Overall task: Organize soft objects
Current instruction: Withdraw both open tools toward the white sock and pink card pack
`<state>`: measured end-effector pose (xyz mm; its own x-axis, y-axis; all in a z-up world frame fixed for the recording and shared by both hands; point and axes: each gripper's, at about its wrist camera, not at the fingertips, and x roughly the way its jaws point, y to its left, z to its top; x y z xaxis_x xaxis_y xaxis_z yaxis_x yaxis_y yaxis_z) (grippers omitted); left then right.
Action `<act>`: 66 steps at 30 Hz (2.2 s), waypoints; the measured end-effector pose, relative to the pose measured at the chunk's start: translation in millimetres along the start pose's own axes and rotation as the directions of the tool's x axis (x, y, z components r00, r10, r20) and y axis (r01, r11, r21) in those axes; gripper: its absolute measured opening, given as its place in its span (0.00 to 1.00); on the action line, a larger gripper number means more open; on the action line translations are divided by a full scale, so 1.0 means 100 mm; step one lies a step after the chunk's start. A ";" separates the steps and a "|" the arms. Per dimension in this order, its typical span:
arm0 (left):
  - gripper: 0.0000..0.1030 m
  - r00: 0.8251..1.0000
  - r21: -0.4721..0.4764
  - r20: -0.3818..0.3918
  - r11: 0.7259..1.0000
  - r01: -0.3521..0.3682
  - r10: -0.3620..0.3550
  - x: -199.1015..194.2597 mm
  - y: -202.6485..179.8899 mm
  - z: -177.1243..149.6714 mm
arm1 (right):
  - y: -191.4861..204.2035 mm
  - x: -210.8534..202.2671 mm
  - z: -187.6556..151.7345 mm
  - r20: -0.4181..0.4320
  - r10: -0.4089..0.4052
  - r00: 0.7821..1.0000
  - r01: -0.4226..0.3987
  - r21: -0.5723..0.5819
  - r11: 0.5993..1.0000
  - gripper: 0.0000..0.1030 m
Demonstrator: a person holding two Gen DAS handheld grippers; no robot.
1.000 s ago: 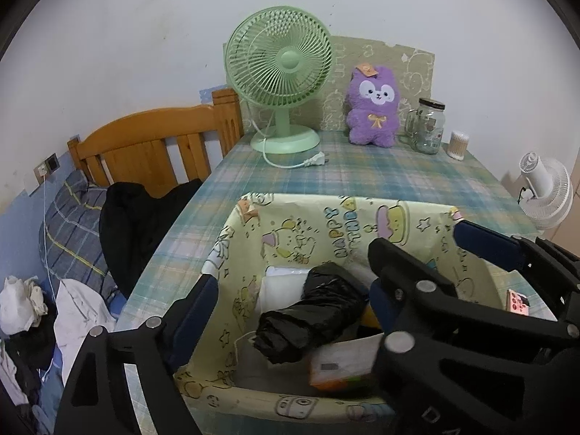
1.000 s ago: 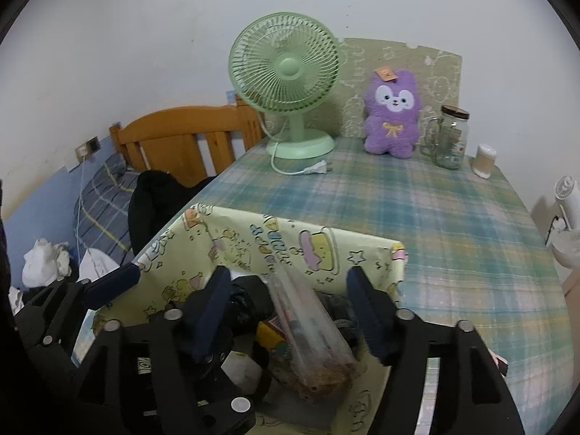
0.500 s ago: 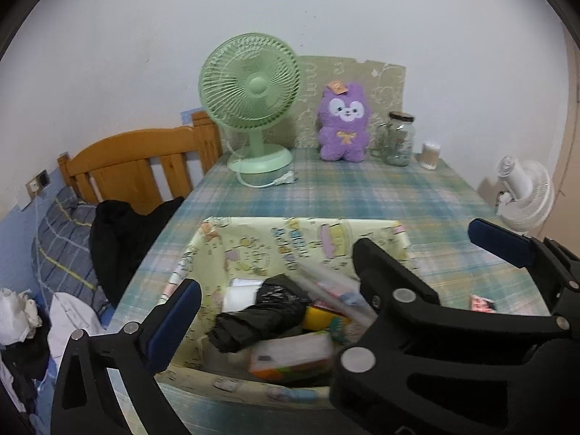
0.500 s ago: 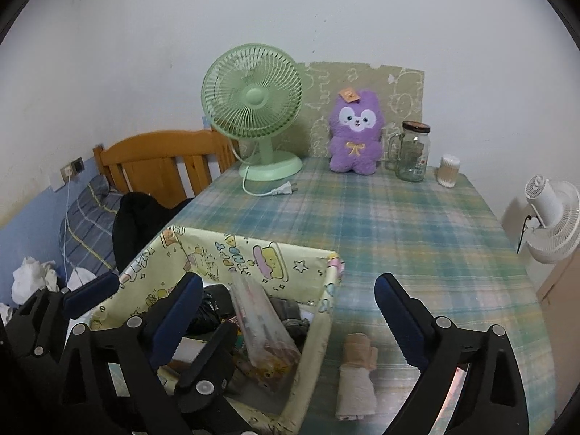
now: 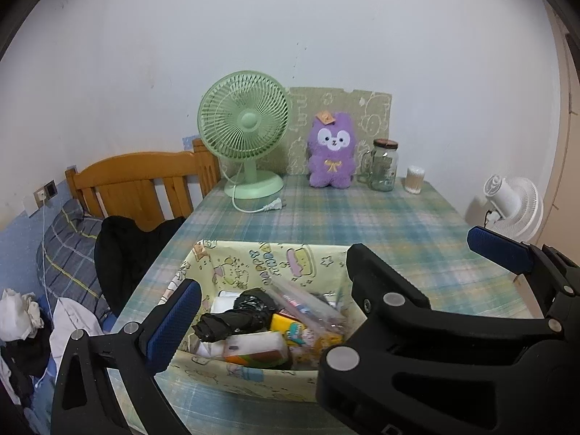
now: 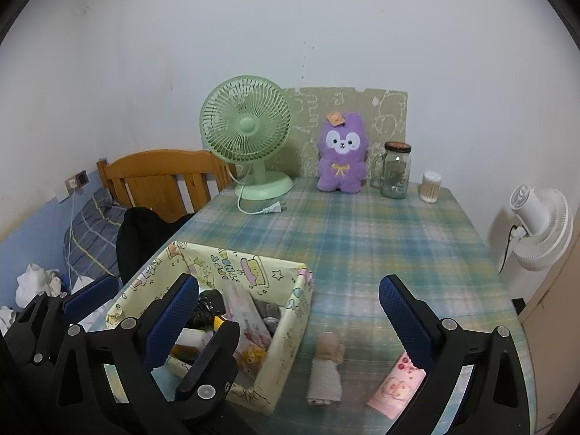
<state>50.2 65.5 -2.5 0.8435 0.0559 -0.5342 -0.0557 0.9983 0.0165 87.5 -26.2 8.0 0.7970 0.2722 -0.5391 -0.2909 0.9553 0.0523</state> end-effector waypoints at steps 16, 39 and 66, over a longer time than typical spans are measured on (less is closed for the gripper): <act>1.00 0.996 0.013 0.077 0.999 0.046 -0.047 -0.36 -0.41 0.04 | -0.32 -0.52 0.01 0.074 -0.055 0.996 0.055 -0.005 0.998 0.98; 0.99 0.993 0.047 0.055 0.994 0.098 -0.101 -0.33 -0.89 -0.10 | -0.76 -0.70 -0.18 0.098 -0.083 0.992 0.082 0.014 0.997 0.98; 0.91 0.992 0.046 -0.074 0.993 0.109 -0.106 0.31 -1.28 -0.58 | -1.29 -0.14 -0.77 -0.032 -0.127 0.991 0.129 0.088 0.988 0.94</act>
<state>52.8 -61.3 -70.5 0.8028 -0.0514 -0.5940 0.0612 0.9981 -0.0036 73.3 -162.3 -55.4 0.8104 0.1450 -0.5677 -0.1377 0.9889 0.0561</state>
